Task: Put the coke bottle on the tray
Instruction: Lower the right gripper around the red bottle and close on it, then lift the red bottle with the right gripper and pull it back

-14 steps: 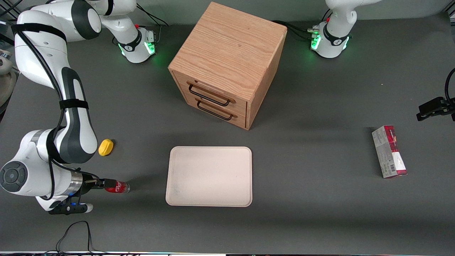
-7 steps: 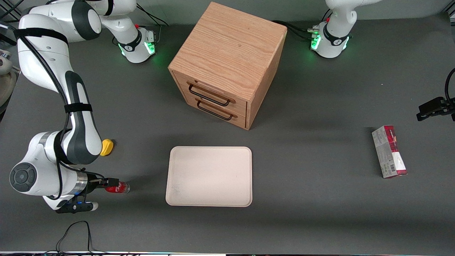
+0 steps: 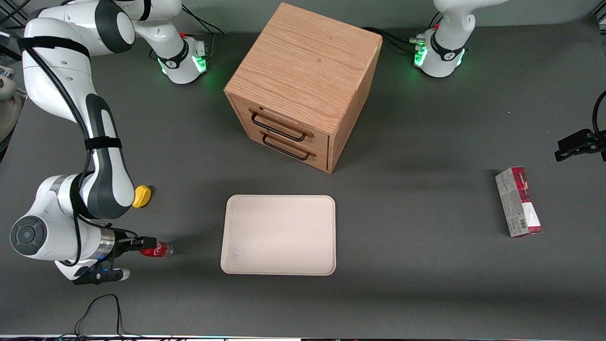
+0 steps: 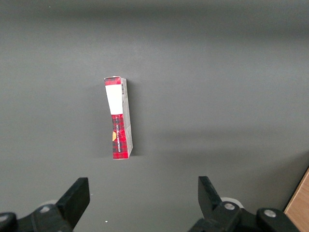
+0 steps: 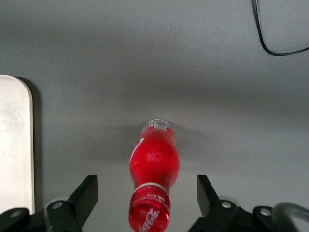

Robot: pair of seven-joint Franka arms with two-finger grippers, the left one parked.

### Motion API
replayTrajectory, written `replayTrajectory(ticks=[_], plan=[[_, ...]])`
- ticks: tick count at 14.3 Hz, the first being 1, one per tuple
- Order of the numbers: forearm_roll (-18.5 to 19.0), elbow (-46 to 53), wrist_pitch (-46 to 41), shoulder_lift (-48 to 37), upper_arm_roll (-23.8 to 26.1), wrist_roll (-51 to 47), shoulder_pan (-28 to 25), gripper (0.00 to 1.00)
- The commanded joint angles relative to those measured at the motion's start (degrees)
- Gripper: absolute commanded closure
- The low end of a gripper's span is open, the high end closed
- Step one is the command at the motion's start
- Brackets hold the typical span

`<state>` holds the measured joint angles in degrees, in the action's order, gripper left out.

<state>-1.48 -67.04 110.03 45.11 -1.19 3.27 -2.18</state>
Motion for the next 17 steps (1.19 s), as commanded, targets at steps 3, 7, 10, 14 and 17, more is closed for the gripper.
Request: replayTrajectory(ticks=[3,7,10,14,17], plan=[[-0.19,-1.16,-0.43,-1.86,-0.31,1.39,-0.11,0.53],[0.86,-1.25,-2.01,-2.48,-0.4,1.48,-0.19,1.0],[1.04,-1.16,-2.72,-2.65,-0.4,1.31,-0.28,1.0],[1.21,-0.72,-8.58,-6.42,-0.4,0.51,-0.46,1.0],[2.36,1.9,-17.1,-10.29,-0.4,-0.89,-0.72,1.0]])
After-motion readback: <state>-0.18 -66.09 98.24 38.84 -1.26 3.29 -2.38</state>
